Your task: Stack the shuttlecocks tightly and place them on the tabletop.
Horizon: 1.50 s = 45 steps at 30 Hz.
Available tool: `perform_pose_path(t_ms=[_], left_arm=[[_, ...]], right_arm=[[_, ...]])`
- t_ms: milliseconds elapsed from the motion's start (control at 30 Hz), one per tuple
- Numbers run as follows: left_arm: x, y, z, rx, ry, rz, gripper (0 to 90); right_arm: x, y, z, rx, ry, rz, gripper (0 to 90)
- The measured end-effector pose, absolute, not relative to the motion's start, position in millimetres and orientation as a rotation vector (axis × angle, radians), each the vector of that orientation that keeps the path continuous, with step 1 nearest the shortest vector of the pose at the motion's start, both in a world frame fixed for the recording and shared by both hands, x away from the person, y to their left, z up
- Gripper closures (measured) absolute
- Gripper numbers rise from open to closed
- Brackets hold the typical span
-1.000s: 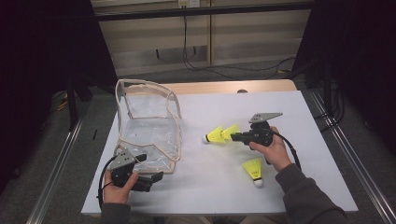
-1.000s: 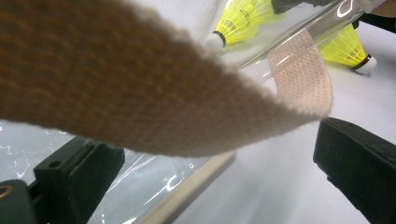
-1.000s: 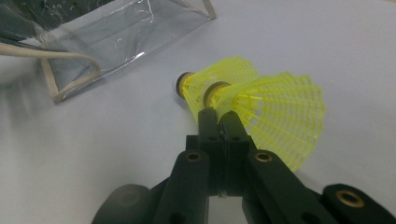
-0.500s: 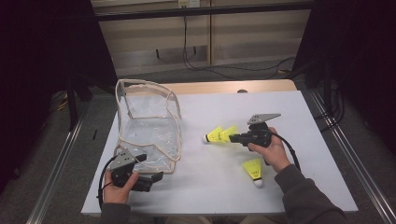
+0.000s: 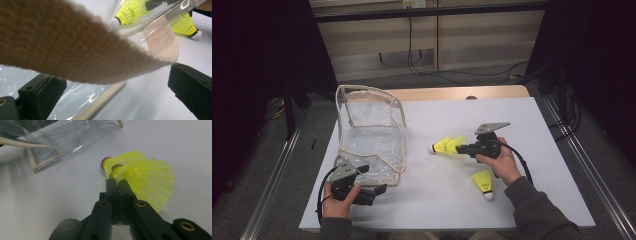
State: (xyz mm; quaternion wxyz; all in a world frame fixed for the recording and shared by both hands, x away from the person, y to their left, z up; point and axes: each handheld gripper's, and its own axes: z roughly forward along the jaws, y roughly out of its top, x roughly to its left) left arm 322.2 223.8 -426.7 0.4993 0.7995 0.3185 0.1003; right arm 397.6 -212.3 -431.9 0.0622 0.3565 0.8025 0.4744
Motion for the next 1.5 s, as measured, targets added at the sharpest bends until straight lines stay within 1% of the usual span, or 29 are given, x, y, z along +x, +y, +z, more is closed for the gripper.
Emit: perform_pose_path(t_ms=[1000, 1500], left_arm=[[322.1, 223.8, -426.7, 1.934, 0.771, 0.242, 1.8], [322.2, 223.6, -426.8, 1.932, 0.771, 0.243, 1.8]], right_arm=[[404.1, -209.0, -439.3, 1.093, 2.431, 1.419, 89.0], [406.1, -207.2, -443.5, 1.104, 2.461, 1.368, 86.5]])
